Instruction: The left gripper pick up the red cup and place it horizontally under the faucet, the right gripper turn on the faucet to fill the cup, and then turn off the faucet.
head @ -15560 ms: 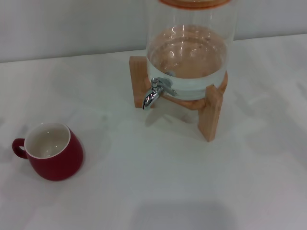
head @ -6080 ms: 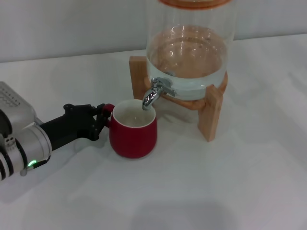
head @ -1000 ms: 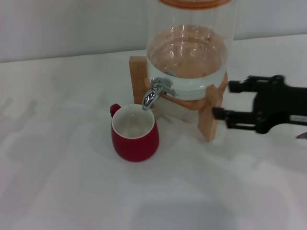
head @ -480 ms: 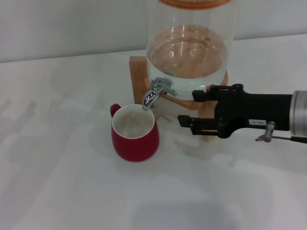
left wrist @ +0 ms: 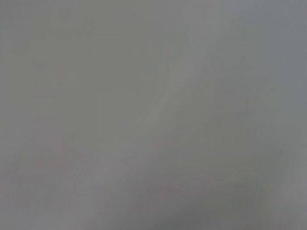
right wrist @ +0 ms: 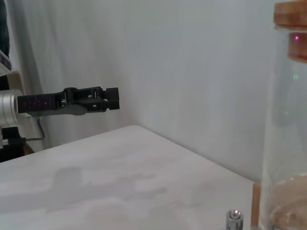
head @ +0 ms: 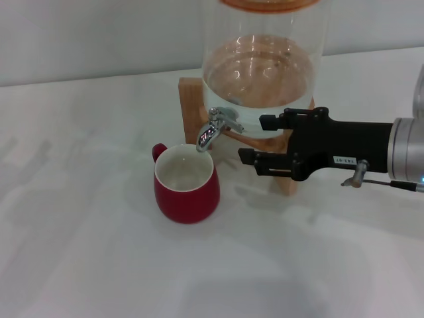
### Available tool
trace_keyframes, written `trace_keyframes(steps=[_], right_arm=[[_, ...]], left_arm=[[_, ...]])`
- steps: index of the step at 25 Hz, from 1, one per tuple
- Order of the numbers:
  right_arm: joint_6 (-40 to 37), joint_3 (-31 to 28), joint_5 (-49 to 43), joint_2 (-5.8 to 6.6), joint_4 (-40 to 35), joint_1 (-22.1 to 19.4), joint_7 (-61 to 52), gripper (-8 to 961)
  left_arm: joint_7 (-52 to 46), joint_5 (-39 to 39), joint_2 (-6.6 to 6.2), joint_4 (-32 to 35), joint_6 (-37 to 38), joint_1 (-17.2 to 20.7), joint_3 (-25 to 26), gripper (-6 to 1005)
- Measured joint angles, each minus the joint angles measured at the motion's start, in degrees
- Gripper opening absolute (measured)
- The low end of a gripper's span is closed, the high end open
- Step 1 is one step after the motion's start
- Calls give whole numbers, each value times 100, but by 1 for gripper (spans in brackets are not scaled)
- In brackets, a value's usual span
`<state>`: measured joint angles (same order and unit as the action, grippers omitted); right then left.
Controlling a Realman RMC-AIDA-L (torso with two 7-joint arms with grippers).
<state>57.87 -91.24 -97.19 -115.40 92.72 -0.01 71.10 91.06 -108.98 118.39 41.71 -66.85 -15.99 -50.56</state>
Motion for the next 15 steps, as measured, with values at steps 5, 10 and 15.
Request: trace_keyframes(steps=[5,10,15], right_arm=[[-108,116,0,0,0,27,-5,719],[-110,158,0,4,-6,80,-38,719],[-124,264,-6,10,-19,134,-52,719]], left_arm=[[0,-2,0,4,-12,-1,3,869],[0,-12,0,12,-13,3,3,869],[-1,-12,1,13,-13,3,3,869]])
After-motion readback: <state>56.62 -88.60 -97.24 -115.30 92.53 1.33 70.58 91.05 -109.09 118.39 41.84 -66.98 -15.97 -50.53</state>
